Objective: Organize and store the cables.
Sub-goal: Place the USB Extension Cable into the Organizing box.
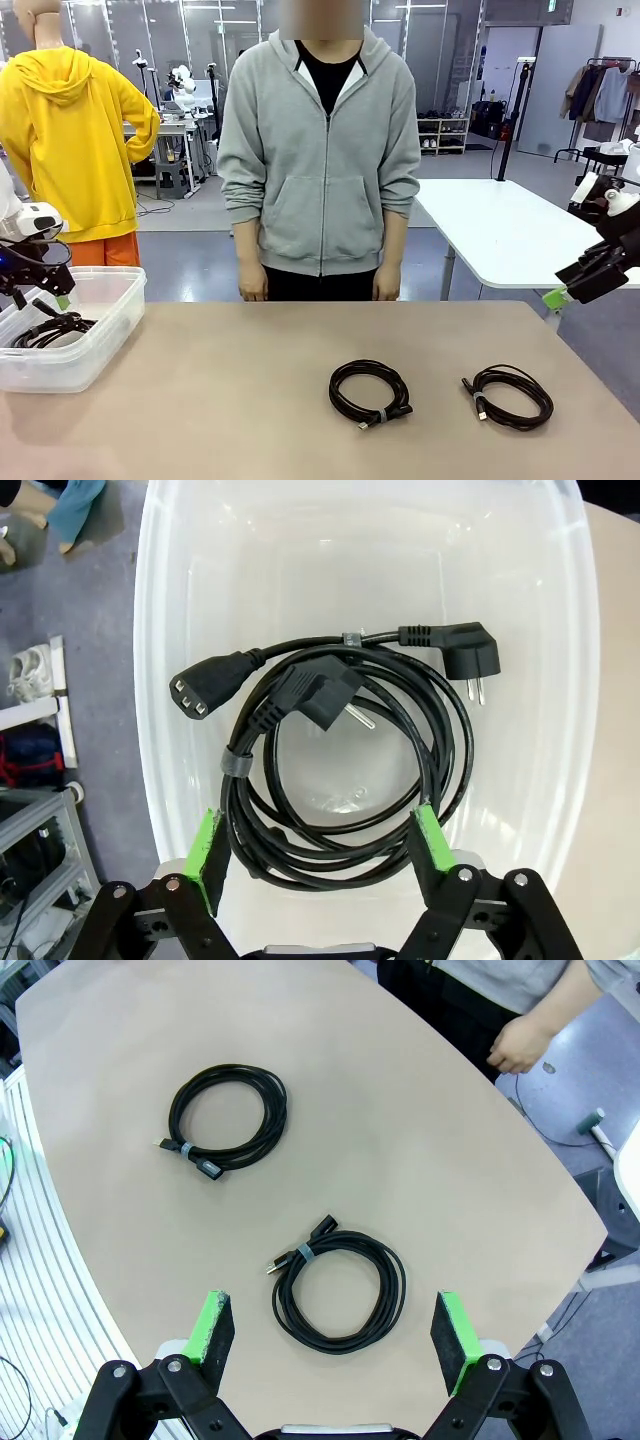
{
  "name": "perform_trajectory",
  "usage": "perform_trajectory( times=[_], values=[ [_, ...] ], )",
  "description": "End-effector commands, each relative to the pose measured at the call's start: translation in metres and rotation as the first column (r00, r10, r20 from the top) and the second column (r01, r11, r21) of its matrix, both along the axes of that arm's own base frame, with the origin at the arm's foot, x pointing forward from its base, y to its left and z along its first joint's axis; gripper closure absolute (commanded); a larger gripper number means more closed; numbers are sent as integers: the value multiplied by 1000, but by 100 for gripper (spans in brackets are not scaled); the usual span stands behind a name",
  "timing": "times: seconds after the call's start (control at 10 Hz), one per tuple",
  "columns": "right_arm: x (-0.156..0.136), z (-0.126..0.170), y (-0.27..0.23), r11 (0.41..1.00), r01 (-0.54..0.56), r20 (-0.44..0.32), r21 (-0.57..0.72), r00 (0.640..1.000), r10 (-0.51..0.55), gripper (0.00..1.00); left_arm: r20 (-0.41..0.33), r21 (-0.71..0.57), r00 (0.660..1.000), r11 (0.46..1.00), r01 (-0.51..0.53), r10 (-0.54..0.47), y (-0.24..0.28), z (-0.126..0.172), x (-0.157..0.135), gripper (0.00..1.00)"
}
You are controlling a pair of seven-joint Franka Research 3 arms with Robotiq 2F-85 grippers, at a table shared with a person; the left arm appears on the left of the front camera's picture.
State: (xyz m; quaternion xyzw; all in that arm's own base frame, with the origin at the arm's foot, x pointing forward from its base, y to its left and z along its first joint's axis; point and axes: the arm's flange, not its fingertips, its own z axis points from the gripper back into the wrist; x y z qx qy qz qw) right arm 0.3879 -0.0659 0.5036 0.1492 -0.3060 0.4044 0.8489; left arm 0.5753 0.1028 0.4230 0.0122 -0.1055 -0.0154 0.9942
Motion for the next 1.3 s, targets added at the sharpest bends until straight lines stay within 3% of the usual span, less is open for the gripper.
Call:
perform_trajectory(
  times=[0.0,1.2],
  values=[
    [1,3,2,1000,17,-16,14,1000,-17,0,5,3,1000,1000,17,-17,5,2,4,10],
    [1,3,2,1000,17,-16,14,1000,-17,0,2,0,1000,1000,0,0,0,1,0,10]
  ],
)
